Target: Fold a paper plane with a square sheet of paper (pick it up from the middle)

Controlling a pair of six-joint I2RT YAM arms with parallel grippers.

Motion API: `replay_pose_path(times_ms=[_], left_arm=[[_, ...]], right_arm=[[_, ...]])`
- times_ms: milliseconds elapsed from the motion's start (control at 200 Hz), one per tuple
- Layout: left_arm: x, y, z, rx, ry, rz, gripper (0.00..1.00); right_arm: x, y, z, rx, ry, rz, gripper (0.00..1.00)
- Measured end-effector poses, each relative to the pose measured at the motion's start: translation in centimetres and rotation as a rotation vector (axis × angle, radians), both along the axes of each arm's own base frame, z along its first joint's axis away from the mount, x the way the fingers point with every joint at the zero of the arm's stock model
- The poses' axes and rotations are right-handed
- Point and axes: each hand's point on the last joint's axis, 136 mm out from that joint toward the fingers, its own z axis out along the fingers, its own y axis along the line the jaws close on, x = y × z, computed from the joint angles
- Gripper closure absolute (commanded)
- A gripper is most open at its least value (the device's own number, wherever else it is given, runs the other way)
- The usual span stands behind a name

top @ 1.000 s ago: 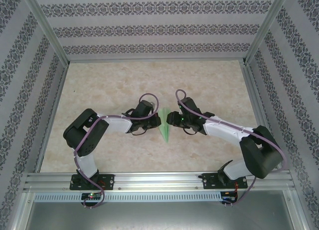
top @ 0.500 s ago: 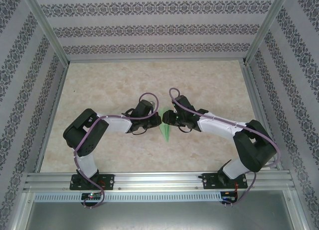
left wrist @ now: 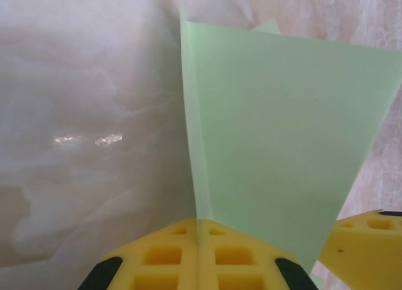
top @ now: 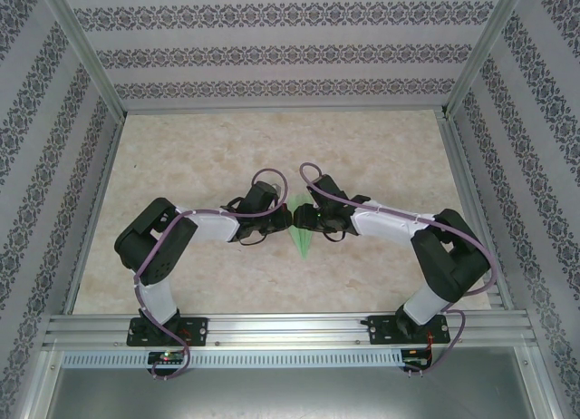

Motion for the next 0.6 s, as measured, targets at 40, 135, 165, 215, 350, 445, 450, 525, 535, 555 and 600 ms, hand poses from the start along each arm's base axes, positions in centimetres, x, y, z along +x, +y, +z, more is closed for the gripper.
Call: replay_pose_path(times_ms=[40,135,165,215,350,445,450,525,535,555,600], left_arm=[[0.0,0.0,0.0,0.0,0.0,0.001,1.0],[0.1,0.1,0.0,0.0,0.0,0.004,1.0],[0.1,0.1,0.0,0.001,-0.001,0.005,1.0],[0.2,0.2,0.0,0.001,-0.001,0.007,1.0],[0.2,0.2,0.0,0.002,-0.001,0.007,1.0],[0.2,0.2,0.0,0.001,0.0,0.009,1.0],[0.2,0.2,0.0,0.001,0.001,0.009,1.0],[0.2,0.2,0.0,0.0,0.001,0.01,1.0],[0.2,0.2,0.0,0.0,0.001,0.01,1.0],[0.2,0.2,0.0,0.0,0.001,0.01,1.0],[0.2,0.2,0.0,0.0,0.001,0.01,1.0]], right_arm=[[0.0,0.0,-0.2,-0.003,0.003,0.003,0.47],[-0.1,0.0,-0.2,-0.005,0.005,0.01,0.47],[-0.1,0.0,-0.2,-0.006,0.005,0.01,0.47],[-0.2,0.0,-0.3,-0.008,0.008,0.011,0.46],[-0.3,0.0,-0.3,-0.005,0.011,0.013,0.45],[-0.4,-0.1,-0.4,-0.006,0.016,0.014,0.42],[-0.4,-0.1,-0.4,-0.006,0.016,0.014,0.42],[-0.7,-0.3,-0.6,-0.008,0.022,0.012,0.41],[-0.8,-0.3,-0.7,-0.008,0.023,0.011,0.41],[-0.9,-0.4,-0.8,-0.01,0.025,0.011,0.41],[-1.2,-0.5,-0.9,-0.009,0.033,0.01,0.42]])
